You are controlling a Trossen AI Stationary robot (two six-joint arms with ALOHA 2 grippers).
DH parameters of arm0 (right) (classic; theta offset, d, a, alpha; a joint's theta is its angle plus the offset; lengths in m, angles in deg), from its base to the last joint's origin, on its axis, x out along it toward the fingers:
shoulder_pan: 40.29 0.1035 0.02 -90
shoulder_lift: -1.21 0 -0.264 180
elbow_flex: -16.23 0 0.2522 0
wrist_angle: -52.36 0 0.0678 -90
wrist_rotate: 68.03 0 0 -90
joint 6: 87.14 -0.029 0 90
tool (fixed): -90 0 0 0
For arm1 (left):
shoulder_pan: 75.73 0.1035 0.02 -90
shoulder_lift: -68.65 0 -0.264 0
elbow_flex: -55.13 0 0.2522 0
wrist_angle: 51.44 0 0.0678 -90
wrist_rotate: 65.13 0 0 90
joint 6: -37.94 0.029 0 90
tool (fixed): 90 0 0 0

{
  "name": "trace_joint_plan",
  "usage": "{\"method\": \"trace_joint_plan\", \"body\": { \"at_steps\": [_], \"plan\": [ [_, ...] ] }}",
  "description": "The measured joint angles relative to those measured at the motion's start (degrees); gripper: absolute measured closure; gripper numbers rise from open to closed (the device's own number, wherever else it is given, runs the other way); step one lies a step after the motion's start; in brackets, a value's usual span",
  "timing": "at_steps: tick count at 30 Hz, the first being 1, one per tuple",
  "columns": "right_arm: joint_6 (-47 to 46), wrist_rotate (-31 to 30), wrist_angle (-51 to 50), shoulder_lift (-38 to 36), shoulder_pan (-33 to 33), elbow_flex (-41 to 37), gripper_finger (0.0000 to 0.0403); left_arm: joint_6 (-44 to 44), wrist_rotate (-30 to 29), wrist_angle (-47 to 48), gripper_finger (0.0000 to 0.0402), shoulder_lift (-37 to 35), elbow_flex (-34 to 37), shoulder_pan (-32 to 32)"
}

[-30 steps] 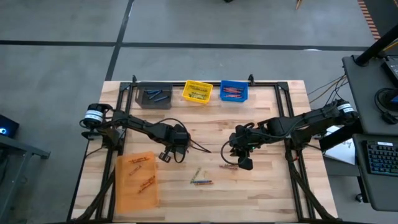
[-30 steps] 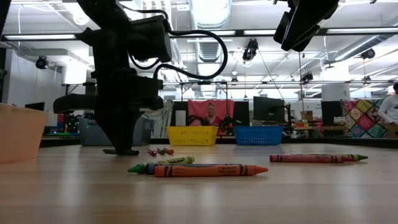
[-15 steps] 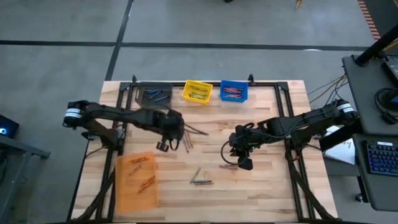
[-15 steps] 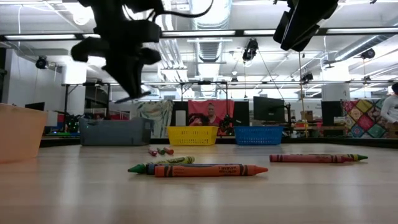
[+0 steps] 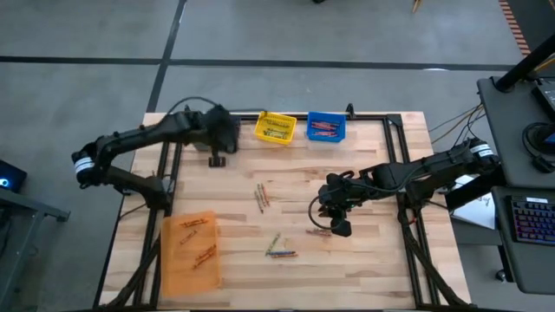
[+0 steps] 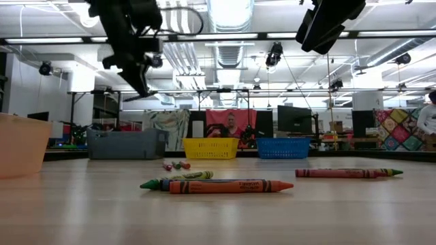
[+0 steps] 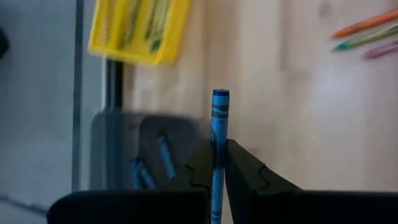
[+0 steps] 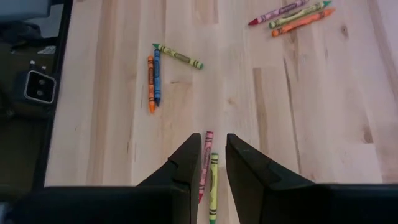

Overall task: Sort crayons
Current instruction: Put the blue crayon into the black bin

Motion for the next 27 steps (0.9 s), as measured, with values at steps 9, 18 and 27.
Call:
{"method": "trace_joint_plan", "body": {
  "at_steps": [9,18,27],
  "plan": [
    [1.5,-0.8,1.1,0.0,0.0,0.0,0.0339,4.8,0.1,-2.1,0.0401,7.1,0.0,14.9],
    [3.1,-1.2,1.1,0.0,0.0,0.0,0.0339,2.1,-2.2,0.2,0.0394,18.3,-6.8,18.1],
    [3.0,-1.2,1.1,0.0,0.0,0.0,0.0339,2.2,-3.3,2.6,0.0349,23.6,-13.8,18.8]
  ]
}}
